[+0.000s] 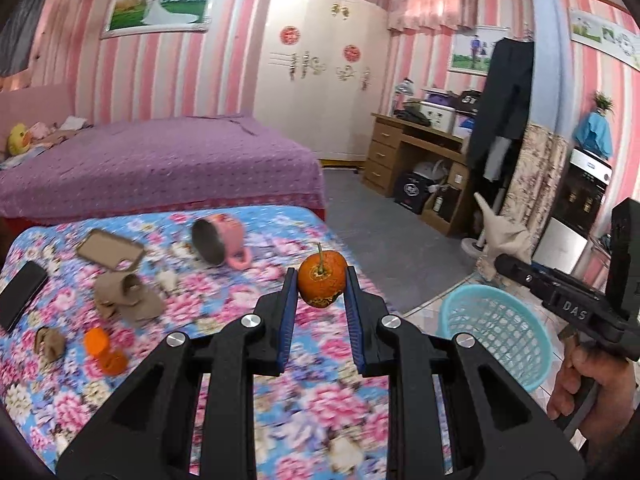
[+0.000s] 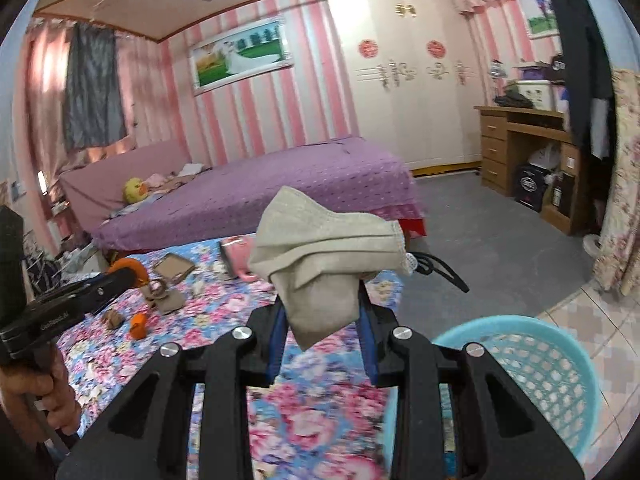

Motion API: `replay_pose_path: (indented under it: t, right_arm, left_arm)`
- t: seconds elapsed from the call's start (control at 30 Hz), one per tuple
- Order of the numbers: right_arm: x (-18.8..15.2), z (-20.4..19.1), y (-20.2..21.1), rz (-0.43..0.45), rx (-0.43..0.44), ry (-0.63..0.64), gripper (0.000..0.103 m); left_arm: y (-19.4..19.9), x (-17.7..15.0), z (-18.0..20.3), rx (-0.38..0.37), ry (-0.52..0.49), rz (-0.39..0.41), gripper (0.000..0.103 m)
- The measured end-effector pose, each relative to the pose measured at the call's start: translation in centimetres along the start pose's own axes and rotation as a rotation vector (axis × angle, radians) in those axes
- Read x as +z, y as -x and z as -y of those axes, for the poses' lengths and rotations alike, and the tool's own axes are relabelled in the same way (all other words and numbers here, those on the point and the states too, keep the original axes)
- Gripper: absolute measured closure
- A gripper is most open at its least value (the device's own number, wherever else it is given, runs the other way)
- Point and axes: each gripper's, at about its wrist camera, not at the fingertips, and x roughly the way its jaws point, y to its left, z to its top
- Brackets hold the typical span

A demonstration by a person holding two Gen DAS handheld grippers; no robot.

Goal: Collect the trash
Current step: 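Carry the orange and beige cloth with both grippers over the blue basket, then open both grippers to drop the orange and cloth into the basket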

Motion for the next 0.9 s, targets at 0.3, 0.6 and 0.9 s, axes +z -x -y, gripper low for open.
replay_pose_path:
  t: [0.3,0.6,0.9]
  right_arm:
    - [-0.4,4.4,1.2,-0.012,-0.098,-0.042,0.071]
    - [-0.6,7.0,1.8,-0.012,-0.135,-0.070,0.071]
    - [-0.7,8.0,2.0,-0.018,-0.171,-0.079,0.069]
  left_arm:
    - [-1.7,0.7,5.4,-0.068,-0.050,-0.004,0.081]
    - [-3.3,0.4,8.0,-0.091,-0.074,-0.020,0.081]
    - [-4.4,-0.1,9.1,-0.120,-0.083,-0.035,0.081]
